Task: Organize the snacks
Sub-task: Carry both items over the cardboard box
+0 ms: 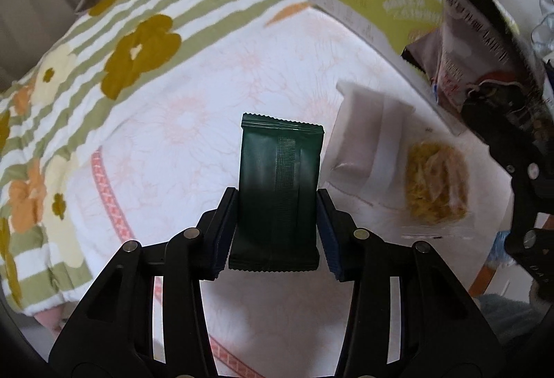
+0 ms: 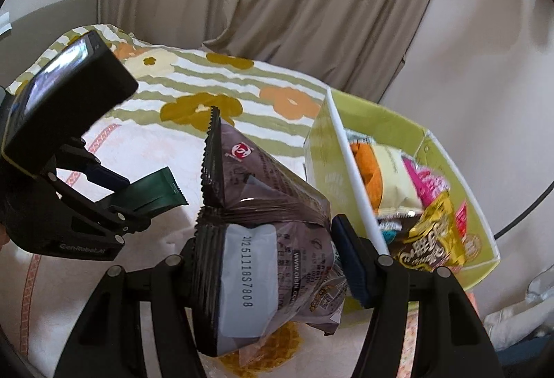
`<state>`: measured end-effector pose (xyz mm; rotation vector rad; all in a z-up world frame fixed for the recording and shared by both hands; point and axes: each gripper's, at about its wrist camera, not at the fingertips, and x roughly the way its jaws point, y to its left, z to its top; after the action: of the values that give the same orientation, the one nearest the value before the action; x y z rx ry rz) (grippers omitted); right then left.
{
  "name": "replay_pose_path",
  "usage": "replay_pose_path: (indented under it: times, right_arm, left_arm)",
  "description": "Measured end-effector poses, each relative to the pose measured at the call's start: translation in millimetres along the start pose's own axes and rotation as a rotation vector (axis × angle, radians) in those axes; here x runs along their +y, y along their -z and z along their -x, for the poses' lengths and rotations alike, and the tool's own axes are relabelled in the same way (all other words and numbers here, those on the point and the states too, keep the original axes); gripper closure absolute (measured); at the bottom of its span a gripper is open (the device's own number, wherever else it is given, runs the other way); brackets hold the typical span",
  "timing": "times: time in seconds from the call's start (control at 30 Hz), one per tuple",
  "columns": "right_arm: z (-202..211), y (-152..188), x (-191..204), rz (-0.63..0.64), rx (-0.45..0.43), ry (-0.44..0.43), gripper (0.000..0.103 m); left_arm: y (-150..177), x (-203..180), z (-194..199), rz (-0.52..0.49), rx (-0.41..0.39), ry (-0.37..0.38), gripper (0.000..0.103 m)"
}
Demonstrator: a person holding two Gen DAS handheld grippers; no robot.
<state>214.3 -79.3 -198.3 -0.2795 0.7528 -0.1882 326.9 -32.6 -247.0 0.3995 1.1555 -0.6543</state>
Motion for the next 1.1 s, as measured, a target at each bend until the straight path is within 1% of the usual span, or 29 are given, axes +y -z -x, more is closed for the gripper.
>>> replay_pose_path:
  times: [0.23, 0.43, 0.5, 0.6, 0.8, 0.9, 1.0, 1.1]
  right_arm:
    - [28, -17, -12, 0.001, -0.067, -0.019, 0.045]
    - [50, -34, -44, -0.055, -0.119, -0.095, 0.045]
    - [55, -37, -65, -0.099, -0.123, -0.142, 0.045]
    - [58, -38, -93, -0.135, -0.136, -0.184, 0.045]
    - [57, -46, -163, -0.119, -0.185, -0.238, 0.046]
    - [50, -49, -198, -0.11, -0.194, -0.263, 0.046]
    - [37, -52, -233, -0.098, -0.177, -0.278, 0.046]
    - [22, -53, -258, -0.099, -0.164, -0.289, 0.046]
  left_arm:
    - [-6, -4, 45, 0.041, -0.076, -0.009, 0.062]
    - [-19, -22, 89, 0.064, -0.152, -0.035, 0.062]
    - [-27, -30, 102, 0.083, -0.179, -0.058, 0.062]
    - [-41, -44, 117, 0.133, -0.213, -0.069, 0.062]
    - [-77, -87, 133, 0.221, -0.273, -0.081, 0.062]
    - [-97, -110, 134, 0.252, -0.301, -0.079, 0.062]
    - [-120, -130, 128, 0.279, -0.32, -0.066, 0.062]
    - [-142, -146, 117, 0.307, -0.328, -0.033, 0.062]
